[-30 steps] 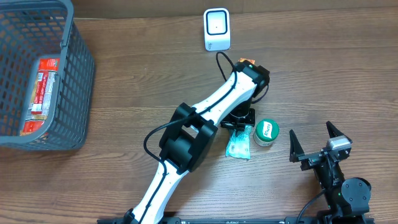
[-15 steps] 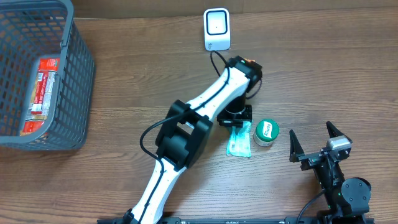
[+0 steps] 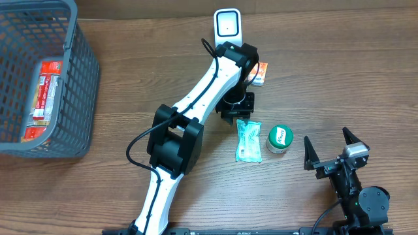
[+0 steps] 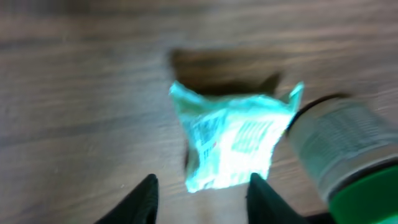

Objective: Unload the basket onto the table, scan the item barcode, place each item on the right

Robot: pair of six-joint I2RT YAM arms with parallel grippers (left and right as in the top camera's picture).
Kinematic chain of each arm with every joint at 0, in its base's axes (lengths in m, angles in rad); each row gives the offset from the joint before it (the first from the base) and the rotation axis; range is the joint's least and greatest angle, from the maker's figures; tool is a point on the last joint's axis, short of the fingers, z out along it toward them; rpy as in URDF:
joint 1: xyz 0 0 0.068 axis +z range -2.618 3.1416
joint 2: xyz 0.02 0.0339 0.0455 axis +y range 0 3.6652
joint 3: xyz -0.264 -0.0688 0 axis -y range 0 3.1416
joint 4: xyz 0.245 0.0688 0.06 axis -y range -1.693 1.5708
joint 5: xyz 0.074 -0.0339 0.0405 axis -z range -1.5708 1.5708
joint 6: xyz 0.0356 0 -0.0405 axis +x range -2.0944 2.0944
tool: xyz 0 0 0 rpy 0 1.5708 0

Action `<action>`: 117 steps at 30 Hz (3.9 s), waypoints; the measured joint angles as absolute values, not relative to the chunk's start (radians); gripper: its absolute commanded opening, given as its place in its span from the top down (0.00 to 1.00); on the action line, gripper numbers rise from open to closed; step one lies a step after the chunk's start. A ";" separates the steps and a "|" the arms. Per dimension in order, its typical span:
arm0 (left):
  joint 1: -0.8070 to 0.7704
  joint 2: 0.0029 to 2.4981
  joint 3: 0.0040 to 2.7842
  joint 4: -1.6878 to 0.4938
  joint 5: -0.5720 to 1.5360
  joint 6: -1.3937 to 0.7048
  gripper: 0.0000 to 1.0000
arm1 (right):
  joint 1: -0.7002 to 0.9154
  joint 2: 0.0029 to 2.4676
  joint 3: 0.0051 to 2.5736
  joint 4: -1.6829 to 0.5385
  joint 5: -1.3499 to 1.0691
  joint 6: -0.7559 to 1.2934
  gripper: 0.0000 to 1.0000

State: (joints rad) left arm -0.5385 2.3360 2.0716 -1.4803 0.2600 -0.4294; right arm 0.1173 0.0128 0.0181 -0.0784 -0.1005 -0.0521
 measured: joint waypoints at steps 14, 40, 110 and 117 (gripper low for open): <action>-0.499 2.336 2.122 -1.045 0.229 -0.408 0.53 | 0.117 0.013 0.018 -0.078 -0.101 -0.052 0.00; -0.537 2.428 2.122 -0.726 -0.002 -0.419 0.54 | 0.117 0.013 0.018 -0.079 -0.101 -0.052 0.00; -0.520 2.299 1.985 -1.477 -0.060 -0.591 0.38 | 0.117 0.013 0.018 -0.078 -0.101 -0.052 0.00; -0.522 2.299 1.985 -1.444 -0.049 -0.577 0.38 | 0.117 0.013 0.018 -0.078 -0.101 -0.052 0.00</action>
